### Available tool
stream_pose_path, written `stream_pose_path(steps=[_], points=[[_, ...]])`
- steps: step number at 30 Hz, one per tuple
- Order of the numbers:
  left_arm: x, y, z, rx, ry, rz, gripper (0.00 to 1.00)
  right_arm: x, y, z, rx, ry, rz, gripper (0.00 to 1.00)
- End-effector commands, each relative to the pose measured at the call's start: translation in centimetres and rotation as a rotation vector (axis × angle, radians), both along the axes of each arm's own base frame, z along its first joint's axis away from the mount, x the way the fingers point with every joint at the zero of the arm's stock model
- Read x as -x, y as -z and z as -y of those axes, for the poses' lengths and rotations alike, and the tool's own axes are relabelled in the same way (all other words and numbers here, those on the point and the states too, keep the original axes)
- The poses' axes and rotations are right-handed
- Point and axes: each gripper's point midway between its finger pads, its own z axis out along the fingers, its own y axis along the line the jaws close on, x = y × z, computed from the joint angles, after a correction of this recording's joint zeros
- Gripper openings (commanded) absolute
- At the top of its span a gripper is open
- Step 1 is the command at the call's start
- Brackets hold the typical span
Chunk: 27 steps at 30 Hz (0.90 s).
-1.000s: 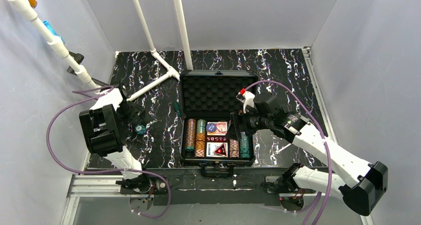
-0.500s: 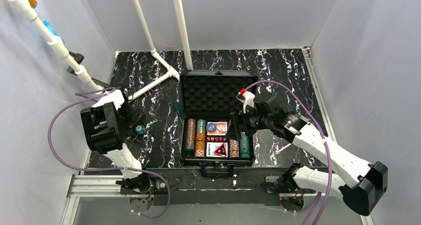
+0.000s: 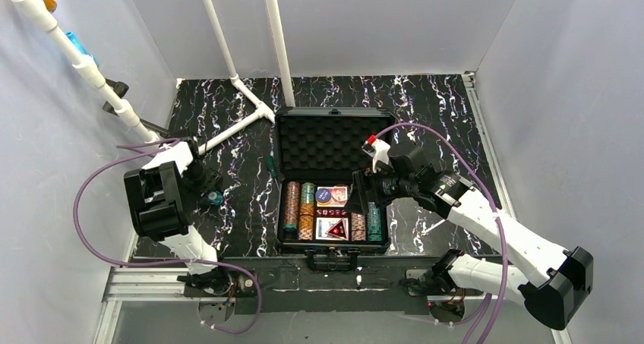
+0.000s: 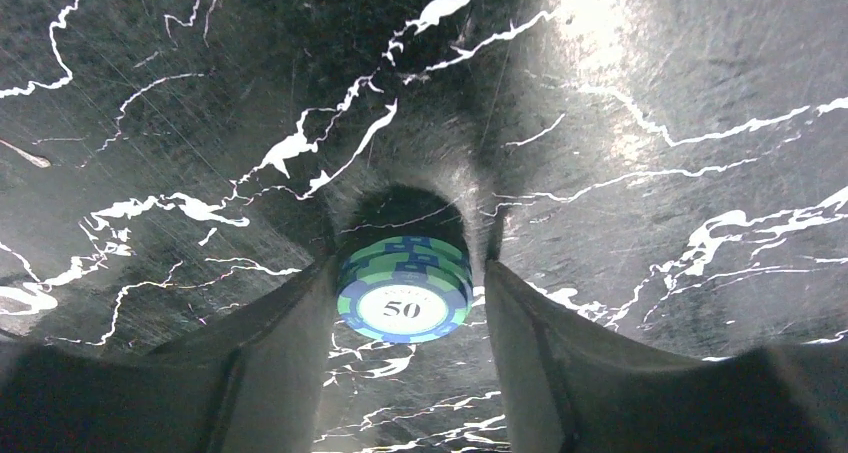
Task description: Pack up texas hold em set
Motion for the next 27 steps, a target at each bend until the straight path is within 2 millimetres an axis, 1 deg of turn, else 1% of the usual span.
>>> stream_pose_path(steps=[1, 6, 10, 12, 15, 17, 22, 26, 27], points=[[3.5, 2.0, 0.7, -0.014, 0.014, -0.111, 0.49, -0.4, -1.4, -0.7, -0.051, 0.002, 0.020, 0.86], [3.9, 2.5, 1.3, -0.004, 0.017, -0.096, 0.41, -0.4, -1.2, -0.8, -0.057, 0.005, 0.010, 0.86], [4.4, 2.8, 1.8, -0.009, 0.027, -0.102, 0.38, -0.3, -1.2, -0.9, -0.065, 0.006, 0.003, 0.86], [4.7, 3.1, 2.3, -0.005, 0.030, -0.105, 0.34, -0.3, -1.1, -1.0, -0.070, 0.009, 0.001, 0.86], [4.9, 3.4, 3.3, 0.004, 0.047, -0.105, 0.32, -0.4, -0.8, -1.1, -0.074, 0.011, -0.004, 0.85], [4.9, 3.6, 3.9, 0.007, 0.054, -0.105, 0.28, -0.3, -0.5, -1.2, -0.073, 0.012, -0.010, 0.85], [4.5, 3.2, 4.7, 0.015, 0.072, -0.068, 0.19, -0.4, -0.6, -1.2, -0.073, 0.013, -0.008, 0.85], [3.9, 2.6, 5.5, 0.042, 0.098, -0.051, 0.03, -0.4, -0.5, -1.2, -0.071, 0.011, -0.011, 0.84], [3.7, 2.3, 5.6, 0.045, 0.102, -0.047, 0.00, -0.4, -0.4, -1.2, -0.070, 0.011, -0.012, 0.84]])
